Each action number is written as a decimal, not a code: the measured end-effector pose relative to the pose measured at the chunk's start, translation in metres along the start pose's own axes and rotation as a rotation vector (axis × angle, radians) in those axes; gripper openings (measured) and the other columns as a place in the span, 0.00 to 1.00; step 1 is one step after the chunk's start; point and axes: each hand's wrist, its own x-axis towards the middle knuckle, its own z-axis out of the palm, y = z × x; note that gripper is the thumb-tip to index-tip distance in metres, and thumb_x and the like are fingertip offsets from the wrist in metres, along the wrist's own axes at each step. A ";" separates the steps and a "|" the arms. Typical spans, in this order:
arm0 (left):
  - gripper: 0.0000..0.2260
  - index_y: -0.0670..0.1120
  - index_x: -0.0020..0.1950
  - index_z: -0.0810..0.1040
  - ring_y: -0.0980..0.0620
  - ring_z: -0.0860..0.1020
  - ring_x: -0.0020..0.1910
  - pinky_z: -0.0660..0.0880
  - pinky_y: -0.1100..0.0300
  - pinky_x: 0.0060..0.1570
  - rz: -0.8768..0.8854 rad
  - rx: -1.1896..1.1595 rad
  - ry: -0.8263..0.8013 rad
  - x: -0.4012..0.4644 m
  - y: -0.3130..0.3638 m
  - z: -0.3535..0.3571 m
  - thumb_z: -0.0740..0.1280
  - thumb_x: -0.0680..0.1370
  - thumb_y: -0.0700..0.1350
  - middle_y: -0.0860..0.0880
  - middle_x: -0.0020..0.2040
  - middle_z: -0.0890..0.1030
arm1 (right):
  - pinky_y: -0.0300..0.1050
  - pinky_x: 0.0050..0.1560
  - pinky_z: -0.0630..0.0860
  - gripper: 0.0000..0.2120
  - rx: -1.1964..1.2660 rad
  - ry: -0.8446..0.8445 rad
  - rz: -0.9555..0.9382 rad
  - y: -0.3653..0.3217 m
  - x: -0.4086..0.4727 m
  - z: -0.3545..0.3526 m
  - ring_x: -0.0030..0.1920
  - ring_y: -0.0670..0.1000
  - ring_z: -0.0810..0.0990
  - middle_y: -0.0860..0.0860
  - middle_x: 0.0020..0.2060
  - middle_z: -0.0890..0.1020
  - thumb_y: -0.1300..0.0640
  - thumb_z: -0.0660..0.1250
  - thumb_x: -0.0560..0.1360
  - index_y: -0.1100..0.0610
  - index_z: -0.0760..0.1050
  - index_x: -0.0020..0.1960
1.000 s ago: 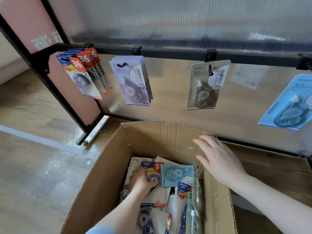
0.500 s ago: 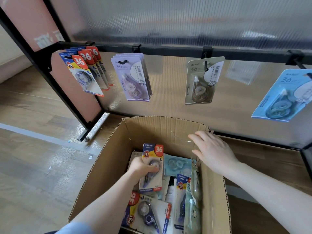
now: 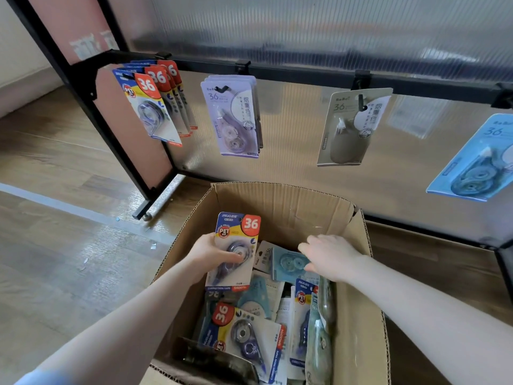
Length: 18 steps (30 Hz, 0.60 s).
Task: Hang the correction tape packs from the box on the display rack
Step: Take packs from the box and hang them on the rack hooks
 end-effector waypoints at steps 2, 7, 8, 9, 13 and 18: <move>0.17 0.47 0.52 0.77 0.57 0.81 0.44 0.75 0.65 0.38 -0.001 0.010 -0.028 0.000 -0.005 -0.001 0.78 0.67 0.42 0.51 0.47 0.83 | 0.52 0.55 0.73 0.17 -0.006 -0.060 -0.015 -0.004 0.006 0.007 0.59 0.57 0.75 0.56 0.58 0.74 0.50 0.60 0.80 0.58 0.68 0.64; 0.21 0.48 0.54 0.76 0.56 0.82 0.45 0.77 0.63 0.40 -0.009 0.016 -0.068 0.002 -0.011 -0.002 0.79 0.65 0.42 0.52 0.47 0.83 | 0.49 0.50 0.76 0.16 -0.031 -0.218 -0.038 -0.013 0.022 0.026 0.55 0.56 0.78 0.55 0.56 0.78 0.51 0.62 0.79 0.58 0.71 0.62; 0.22 0.48 0.54 0.75 0.56 0.82 0.45 0.77 0.63 0.40 -0.013 0.014 -0.070 0.002 -0.012 -0.002 0.80 0.65 0.41 0.52 0.48 0.83 | 0.49 0.50 0.76 0.15 -0.039 -0.251 -0.039 -0.015 0.025 0.029 0.54 0.56 0.78 0.55 0.56 0.79 0.52 0.62 0.79 0.59 0.72 0.62; 0.22 0.49 0.54 0.74 0.55 0.82 0.45 0.77 0.63 0.40 -0.013 0.007 -0.071 0.003 -0.013 -0.002 0.80 0.65 0.41 0.51 0.48 0.83 | 0.49 0.50 0.76 0.15 -0.047 -0.281 -0.037 -0.017 0.028 0.032 0.55 0.56 0.78 0.55 0.56 0.79 0.52 0.62 0.79 0.59 0.73 0.61; 0.22 0.49 0.54 0.73 0.55 0.82 0.46 0.77 0.62 0.41 -0.025 -0.034 -0.074 0.002 -0.016 -0.003 0.79 0.66 0.39 0.50 0.49 0.82 | 0.48 0.53 0.76 0.15 -0.042 -0.333 -0.032 -0.022 0.037 0.044 0.57 0.56 0.78 0.54 0.57 0.79 0.52 0.63 0.78 0.58 0.73 0.62; 0.24 0.48 0.57 0.73 0.53 0.82 0.49 0.79 0.55 0.49 -0.028 -0.008 -0.081 0.006 -0.022 -0.004 0.79 0.65 0.40 0.49 0.51 0.82 | 0.45 0.49 0.73 0.15 0.067 -0.270 0.014 -0.018 0.041 0.052 0.57 0.55 0.77 0.54 0.57 0.78 0.54 0.67 0.76 0.56 0.70 0.61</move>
